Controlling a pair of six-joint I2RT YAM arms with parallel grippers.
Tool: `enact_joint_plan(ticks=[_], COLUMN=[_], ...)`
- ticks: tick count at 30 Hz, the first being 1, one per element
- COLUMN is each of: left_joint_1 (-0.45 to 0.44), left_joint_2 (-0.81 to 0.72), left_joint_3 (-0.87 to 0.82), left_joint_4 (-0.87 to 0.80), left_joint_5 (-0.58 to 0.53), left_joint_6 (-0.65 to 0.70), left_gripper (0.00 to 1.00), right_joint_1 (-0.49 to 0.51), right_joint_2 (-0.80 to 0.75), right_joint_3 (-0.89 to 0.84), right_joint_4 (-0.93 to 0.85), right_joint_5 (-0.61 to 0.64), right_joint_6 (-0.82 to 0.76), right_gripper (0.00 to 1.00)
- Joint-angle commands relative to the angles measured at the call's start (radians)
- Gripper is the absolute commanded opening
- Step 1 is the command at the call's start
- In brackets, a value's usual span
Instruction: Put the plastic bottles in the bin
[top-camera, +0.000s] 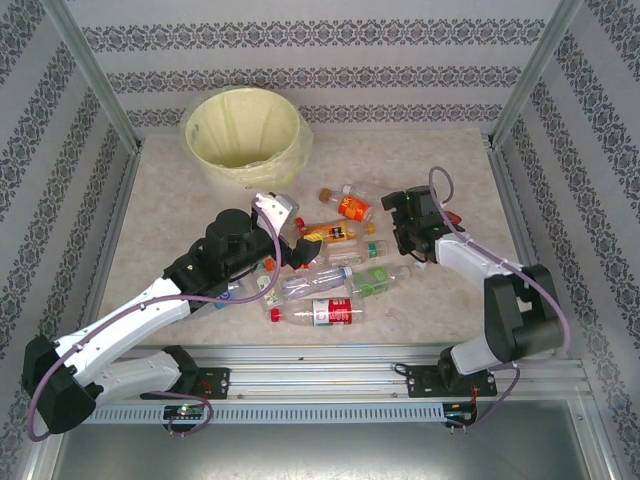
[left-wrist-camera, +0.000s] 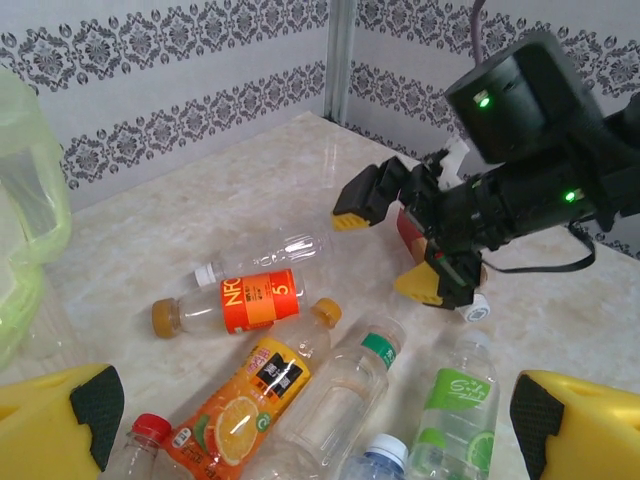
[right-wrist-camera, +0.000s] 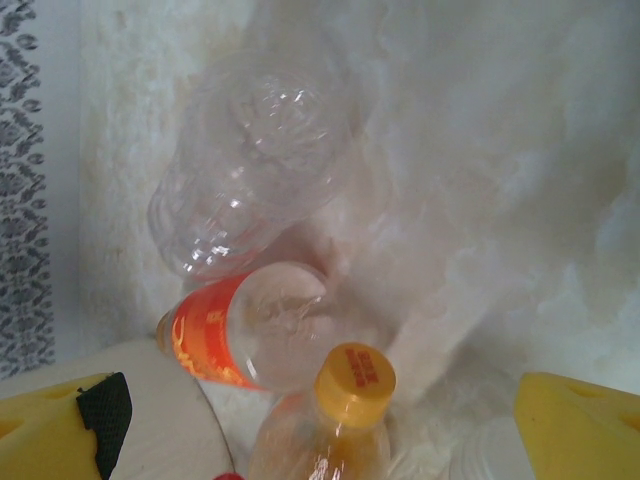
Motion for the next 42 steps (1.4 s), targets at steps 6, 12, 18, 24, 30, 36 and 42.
enact_joint_plan(ticks=[6, 12, 18, 24, 30, 36, 42], left_joint_1=[-0.054, -0.065, -0.066, -0.069, -0.069, -0.070, -0.070], left_joint_2=[0.005, 0.006, 0.007, 0.010, 0.016, 0.019, 0.025], left_joint_3=[0.021, 0.025, 0.027, 0.028, 0.033, 0.033, 0.034], left_joint_4=[-0.001, -0.008, -0.012, -0.014, -0.020, -0.020, -0.022], left_joint_5=[-0.034, -0.042, -0.043, -0.042, -0.038, -0.037, -0.037], left_joint_6=[0.044, 0.059, 0.063, 0.066, 0.068, 0.069, 0.072], left_gripper=[1.00, 1.00, 1.00, 1.00, 1.00, 1.00, 1.00], right_joint_1=[0.015, 0.011, 0.002, -0.005, -0.021, -0.061, -0.080], right_joint_2=[0.162, 0.248, 0.320, 0.371, 0.399, 0.408, 0.409], right_joint_3=[0.070, 0.114, 0.153, 0.167, 0.156, 0.158, 0.183], right_joint_4=[0.198, 0.278, 0.303, 0.311, 0.345, 0.352, 0.339], right_joint_5=[0.045, 0.041, 0.046, 0.069, 0.099, 0.102, 0.084], right_joint_6=[0.048, 0.038, 0.075, 0.115, 0.128, 0.126, 0.101], right_gripper=[0.98, 0.98, 0.97, 0.93, 0.89, 0.83, 0.72])
